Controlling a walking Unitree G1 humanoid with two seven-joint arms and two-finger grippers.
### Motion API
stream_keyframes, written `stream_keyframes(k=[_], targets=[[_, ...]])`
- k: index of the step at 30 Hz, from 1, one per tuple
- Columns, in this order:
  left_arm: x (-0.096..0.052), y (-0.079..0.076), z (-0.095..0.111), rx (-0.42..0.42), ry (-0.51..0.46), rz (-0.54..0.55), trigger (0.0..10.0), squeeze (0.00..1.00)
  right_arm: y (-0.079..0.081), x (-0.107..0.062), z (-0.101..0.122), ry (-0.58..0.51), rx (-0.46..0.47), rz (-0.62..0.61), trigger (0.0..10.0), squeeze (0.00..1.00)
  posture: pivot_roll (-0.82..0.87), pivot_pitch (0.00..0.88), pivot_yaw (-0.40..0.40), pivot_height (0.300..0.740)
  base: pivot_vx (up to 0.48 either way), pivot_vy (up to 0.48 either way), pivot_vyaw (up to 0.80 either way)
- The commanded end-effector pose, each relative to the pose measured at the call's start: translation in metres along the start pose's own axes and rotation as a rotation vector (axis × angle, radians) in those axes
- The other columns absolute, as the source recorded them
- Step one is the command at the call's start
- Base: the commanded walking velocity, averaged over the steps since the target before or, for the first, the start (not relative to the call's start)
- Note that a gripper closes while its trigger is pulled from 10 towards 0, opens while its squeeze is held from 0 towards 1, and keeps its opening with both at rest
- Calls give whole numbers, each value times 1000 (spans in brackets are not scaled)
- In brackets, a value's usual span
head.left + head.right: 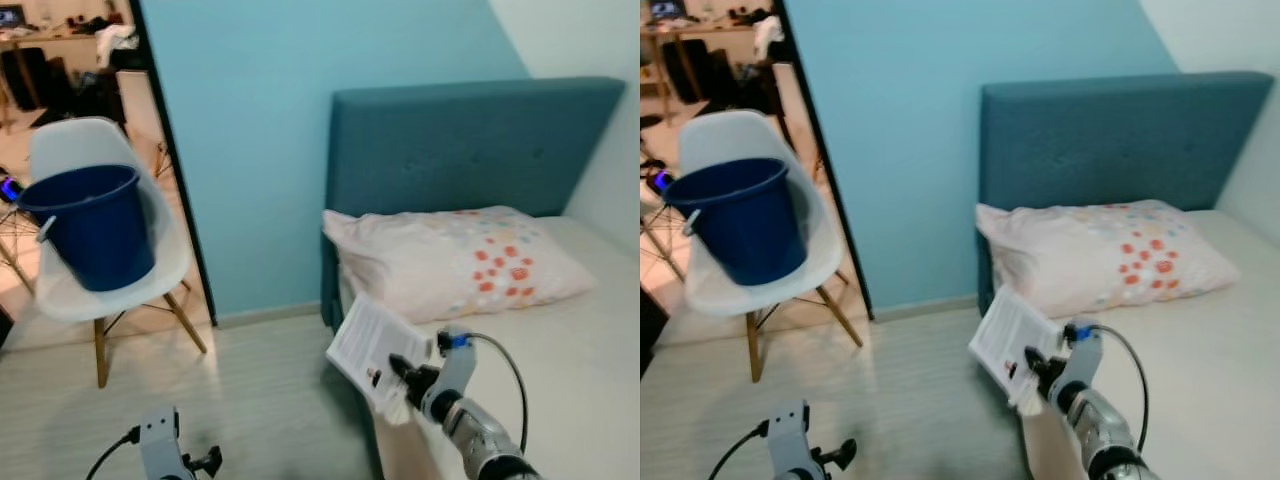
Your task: Clean up the room
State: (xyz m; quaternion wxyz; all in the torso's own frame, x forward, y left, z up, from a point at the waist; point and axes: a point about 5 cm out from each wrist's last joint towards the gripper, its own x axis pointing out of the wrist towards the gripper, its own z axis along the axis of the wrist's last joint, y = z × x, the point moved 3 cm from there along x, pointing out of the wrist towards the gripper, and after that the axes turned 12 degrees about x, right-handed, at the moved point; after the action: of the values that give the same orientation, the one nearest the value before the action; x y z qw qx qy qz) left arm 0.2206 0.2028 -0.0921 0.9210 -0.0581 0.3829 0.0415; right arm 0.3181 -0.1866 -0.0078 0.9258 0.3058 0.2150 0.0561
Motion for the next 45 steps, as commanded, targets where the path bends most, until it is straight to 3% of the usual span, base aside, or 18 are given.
stream_keyframes(k=[1,8,21,29,36,45], targets=[[1,-1,2,15,2,-7,10000,0,-5,-1,2,-15,11,-26,10000,0,-63,0,-26,740,319,0,0],[1,-6,2,52,7,-29,10000,0,-13,-3,9,-50,58,-86,10000,0,-63,0,-26,740,291,-83,-82],[3,-9,8,24,-12,-41,10000,0,-27,-8,18,-101,136,-173,10000,0,-66,0,-30,740,65,-71,-572],[3,-10,5,31,-1,-39,10000,0,-34,-12,20,-110,187,-181,10000,0,-72,0,-30,740,0,-472,0],[2,-7,4,20,1,-19,10000,0,-40,-16,13,-63,265,-177,10000,0,-77,0,-32,736,0,0,0],[2,-6,2,30,1,-17,10000,0,-32,-15,-2,12,341,-120,10000,0,-75,0,-37,701,0,0,0]])
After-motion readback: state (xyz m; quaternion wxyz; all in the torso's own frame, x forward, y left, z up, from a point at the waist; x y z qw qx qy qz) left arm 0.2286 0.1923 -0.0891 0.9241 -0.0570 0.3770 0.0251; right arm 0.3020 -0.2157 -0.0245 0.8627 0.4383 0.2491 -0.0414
